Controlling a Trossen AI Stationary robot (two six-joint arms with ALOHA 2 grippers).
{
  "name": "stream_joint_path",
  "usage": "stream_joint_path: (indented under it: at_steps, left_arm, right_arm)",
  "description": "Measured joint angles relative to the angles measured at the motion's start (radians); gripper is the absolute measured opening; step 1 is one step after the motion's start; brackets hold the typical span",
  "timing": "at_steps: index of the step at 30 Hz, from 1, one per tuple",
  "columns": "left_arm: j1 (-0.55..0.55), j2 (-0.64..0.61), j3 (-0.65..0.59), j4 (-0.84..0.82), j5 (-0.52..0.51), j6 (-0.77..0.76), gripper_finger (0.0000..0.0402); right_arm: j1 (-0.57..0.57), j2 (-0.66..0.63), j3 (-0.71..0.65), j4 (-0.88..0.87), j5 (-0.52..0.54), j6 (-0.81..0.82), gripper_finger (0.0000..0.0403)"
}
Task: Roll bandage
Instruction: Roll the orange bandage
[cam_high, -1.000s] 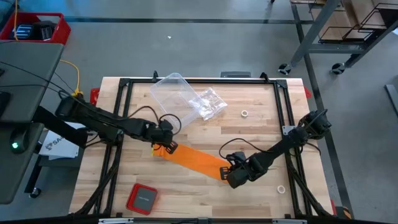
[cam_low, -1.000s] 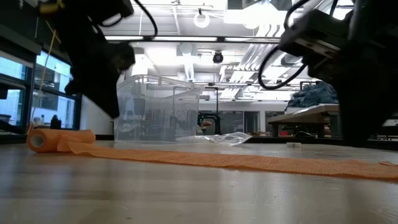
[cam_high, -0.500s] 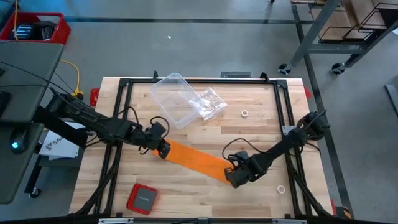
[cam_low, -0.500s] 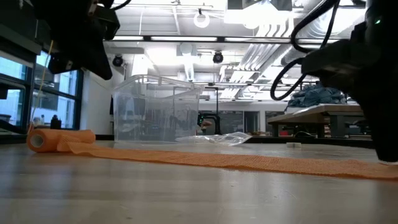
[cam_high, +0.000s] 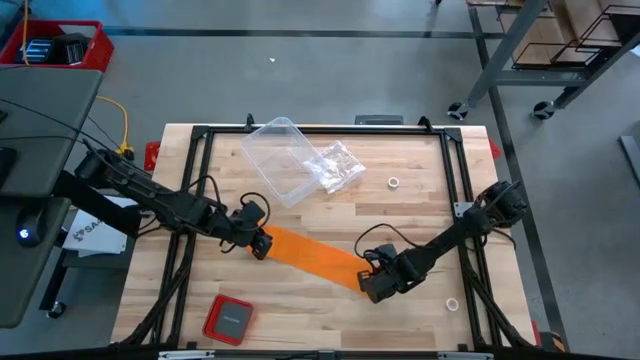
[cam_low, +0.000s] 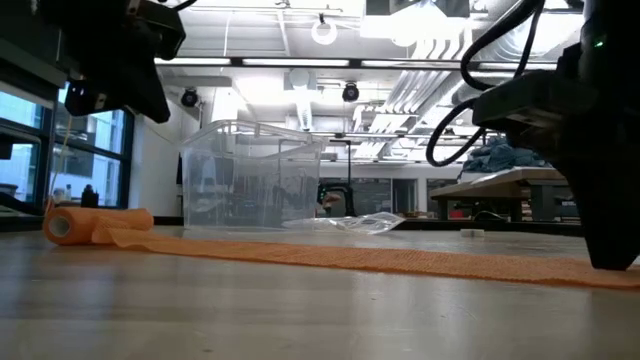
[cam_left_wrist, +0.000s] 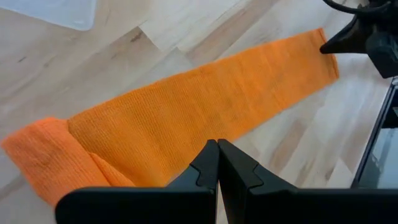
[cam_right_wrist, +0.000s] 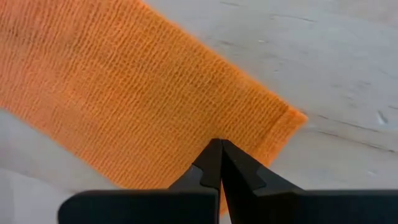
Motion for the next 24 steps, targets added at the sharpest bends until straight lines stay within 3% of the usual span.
stream_joint_path:
  at_steps: [10,19,24]
  left_arm:
    - [-0.035,0.0,0.0,-0.074,0.07,0.014,0.0]
    - [-0.027,0.022,0.0,-0.19,-0.008,-0.003,0.0]
    - [0.004,0.079,0.0,-0.141,0.091,0.119,0.0]
  right_arm:
    - [-0.036,-0.014,-0.006,-0.266,-0.017,-0.151,0.0]
    - [-0.066,-0.017,-0.005,-0.252,-0.019,-0.237,0.0]
    - [-0.065,-0.018,-0.005,-0.249,-0.018,-0.261,0.0]
